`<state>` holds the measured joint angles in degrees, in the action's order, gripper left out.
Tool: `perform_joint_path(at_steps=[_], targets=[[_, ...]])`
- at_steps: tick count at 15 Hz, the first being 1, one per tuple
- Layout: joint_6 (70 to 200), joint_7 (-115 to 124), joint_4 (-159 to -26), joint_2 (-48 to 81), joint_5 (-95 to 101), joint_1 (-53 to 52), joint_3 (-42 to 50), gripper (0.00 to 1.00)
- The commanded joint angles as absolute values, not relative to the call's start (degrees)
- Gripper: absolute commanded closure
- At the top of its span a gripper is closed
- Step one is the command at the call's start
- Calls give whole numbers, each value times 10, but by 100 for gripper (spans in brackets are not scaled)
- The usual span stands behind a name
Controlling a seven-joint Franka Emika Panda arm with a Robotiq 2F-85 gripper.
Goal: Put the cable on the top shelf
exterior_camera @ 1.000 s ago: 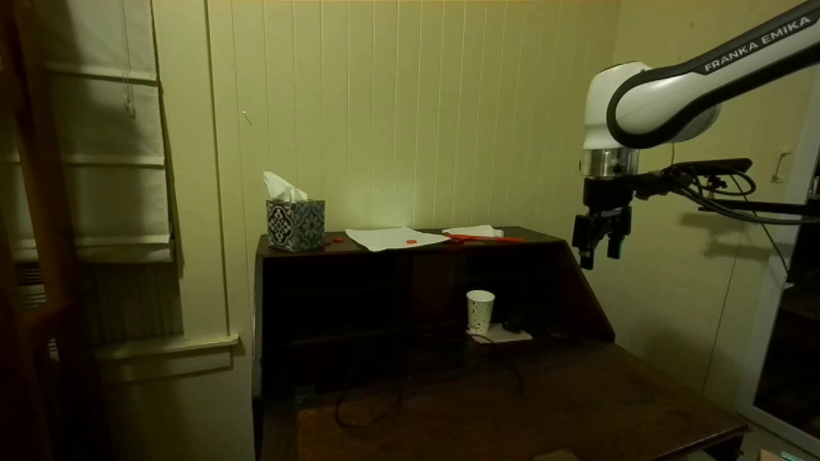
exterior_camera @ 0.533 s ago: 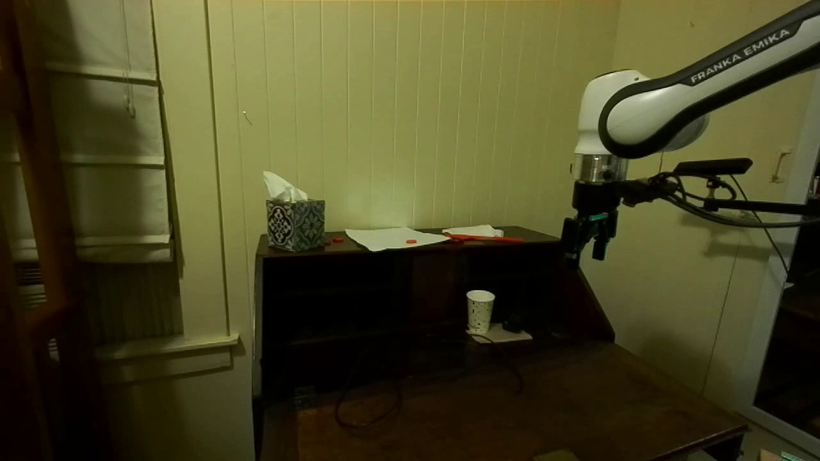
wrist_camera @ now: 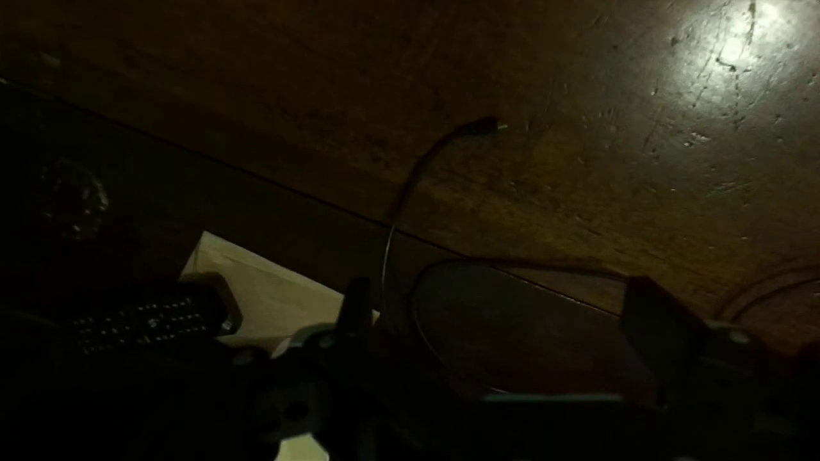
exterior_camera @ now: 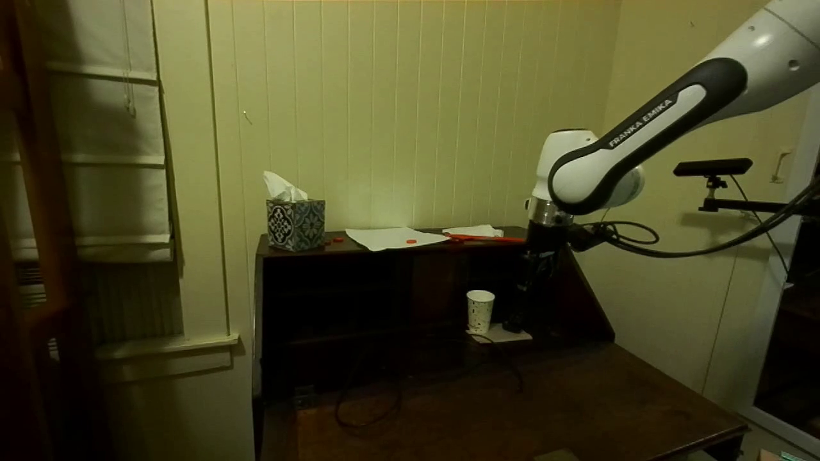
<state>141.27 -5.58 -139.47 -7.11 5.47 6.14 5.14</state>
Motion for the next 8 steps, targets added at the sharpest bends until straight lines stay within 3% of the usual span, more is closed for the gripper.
perform_joint_path(at_steps=[1,8], targets=[[1470,-142,-1336,39,0,51,61,0],[1505,-281,-1230,193,-51,96,29,0]])
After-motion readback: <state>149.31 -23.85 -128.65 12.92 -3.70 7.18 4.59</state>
